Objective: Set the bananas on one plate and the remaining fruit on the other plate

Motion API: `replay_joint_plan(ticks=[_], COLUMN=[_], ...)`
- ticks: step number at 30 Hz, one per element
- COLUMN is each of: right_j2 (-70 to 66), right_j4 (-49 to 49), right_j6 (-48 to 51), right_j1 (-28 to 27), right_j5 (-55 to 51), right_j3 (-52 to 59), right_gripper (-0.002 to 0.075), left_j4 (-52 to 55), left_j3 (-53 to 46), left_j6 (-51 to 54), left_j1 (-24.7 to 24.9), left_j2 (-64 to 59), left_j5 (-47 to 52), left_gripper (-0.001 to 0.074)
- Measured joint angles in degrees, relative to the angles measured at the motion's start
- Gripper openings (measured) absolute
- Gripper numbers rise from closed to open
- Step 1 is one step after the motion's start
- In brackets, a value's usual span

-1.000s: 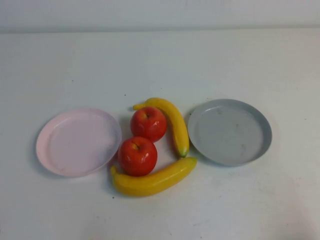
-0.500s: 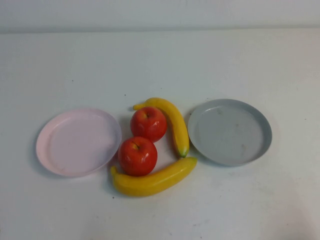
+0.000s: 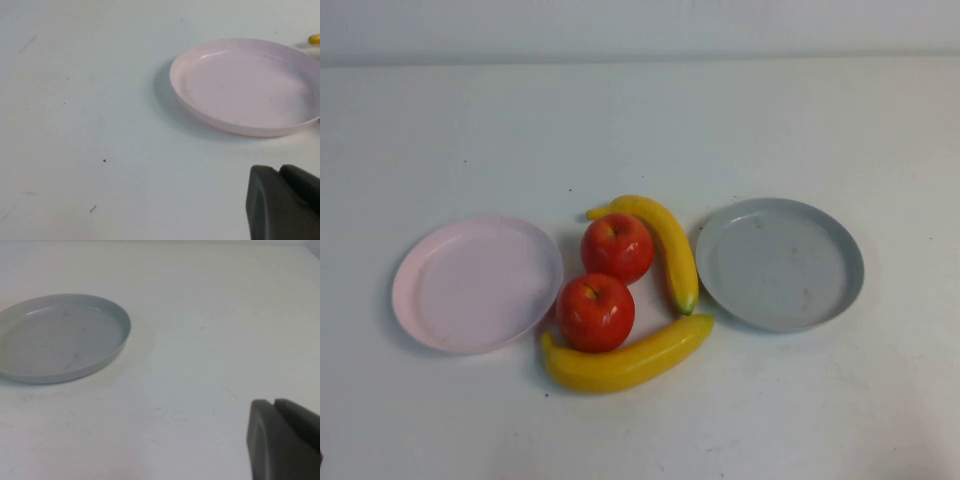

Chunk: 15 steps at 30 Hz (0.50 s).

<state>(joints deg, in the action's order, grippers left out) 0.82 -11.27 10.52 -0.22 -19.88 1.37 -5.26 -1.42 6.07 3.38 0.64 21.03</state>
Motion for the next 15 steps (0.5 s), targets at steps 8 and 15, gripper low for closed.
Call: replay_joint_plan(ticks=[8, 15], right_j2=[0.0, 0.0], right_j4=[0.0, 0.0], right_j6=[0.0, 0.0], right_j1=[0.0, 0.0], right_j5=[0.0, 0.0], right_j3=[0.0, 0.0], right_gripper=[-0.0015, -0.0016], left_j4=[-17.1, -34.3], left_j3=[0.0, 0.0], left_j6=[-3.0, -7.2], left_j1=[0.0, 0.0], left_j2=[0.0, 0.0], left_j5=[-7.5, -13.6], left_gripper=[0.0004, 0.0004])
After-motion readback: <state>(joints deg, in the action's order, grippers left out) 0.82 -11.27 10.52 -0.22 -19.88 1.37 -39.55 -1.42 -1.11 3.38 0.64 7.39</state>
